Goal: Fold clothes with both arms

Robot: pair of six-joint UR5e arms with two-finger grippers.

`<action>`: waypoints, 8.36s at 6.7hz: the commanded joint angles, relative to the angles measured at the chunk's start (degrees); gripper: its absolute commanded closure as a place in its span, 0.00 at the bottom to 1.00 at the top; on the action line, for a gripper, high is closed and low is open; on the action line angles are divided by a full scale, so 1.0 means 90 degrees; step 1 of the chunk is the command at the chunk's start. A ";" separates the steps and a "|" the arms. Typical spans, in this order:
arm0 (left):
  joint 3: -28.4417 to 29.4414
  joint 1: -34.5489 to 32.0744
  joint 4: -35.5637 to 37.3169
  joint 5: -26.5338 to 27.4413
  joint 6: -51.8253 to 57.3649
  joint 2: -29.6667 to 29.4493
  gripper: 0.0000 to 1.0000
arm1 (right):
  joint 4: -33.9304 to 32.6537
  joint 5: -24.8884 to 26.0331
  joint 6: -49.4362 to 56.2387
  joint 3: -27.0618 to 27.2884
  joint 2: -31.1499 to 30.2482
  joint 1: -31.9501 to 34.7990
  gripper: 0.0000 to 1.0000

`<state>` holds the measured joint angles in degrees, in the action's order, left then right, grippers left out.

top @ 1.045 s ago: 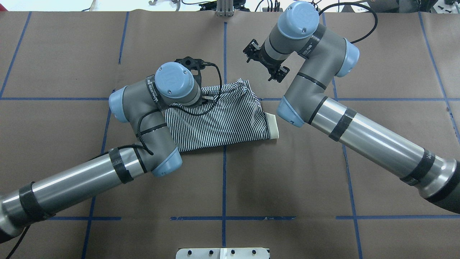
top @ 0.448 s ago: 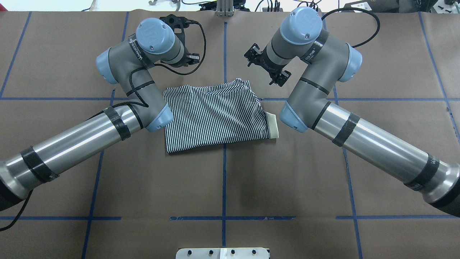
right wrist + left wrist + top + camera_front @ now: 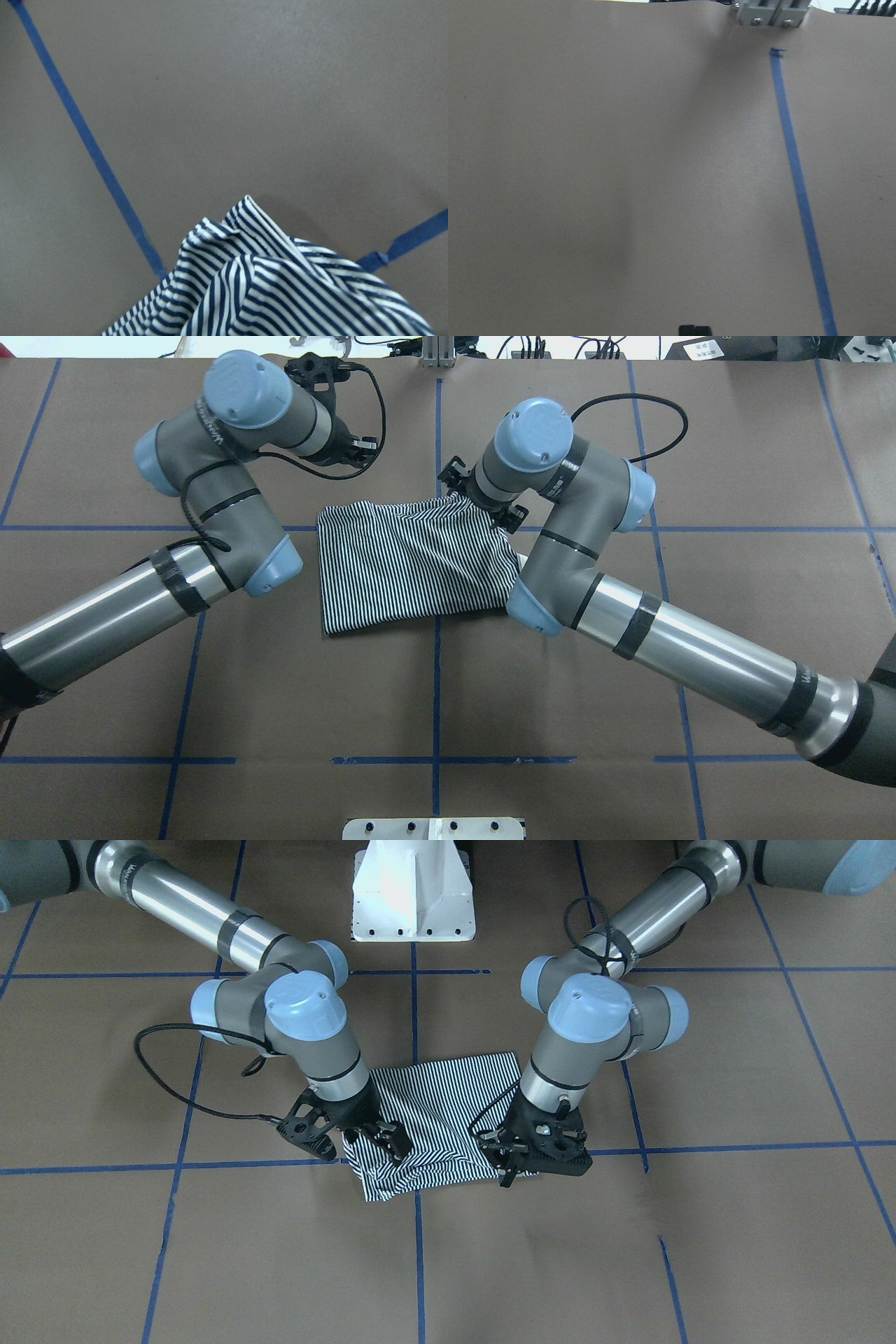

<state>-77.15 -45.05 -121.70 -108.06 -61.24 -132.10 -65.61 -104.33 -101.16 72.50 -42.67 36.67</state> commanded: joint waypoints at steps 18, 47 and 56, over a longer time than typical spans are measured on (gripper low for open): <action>-0.0880 -0.0150 0.0026 -0.0219 -0.0022 0.0722 1.00 | 0.0014 0.0724 0.0468 -0.0771 0.0308 0.0134 1.00; -0.3039 -0.4984 0.3464 -0.3208 0.6531 0.5234 0.00 | -0.2173 -0.3114 1.0936 0.2120 -0.5493 0.5291 0.00; -0.2834 -0.4945 0.3269 -0.3032 0.6531 0.5439 0.00 | -0.2163 -0.3163 1.0869 0.2002 -0.5493 0.5281 0.00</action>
<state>-102.84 -89.62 -91.77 -135.24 -2.47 -83.12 -85.08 -132.79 -3.34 90.46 -92.08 84.20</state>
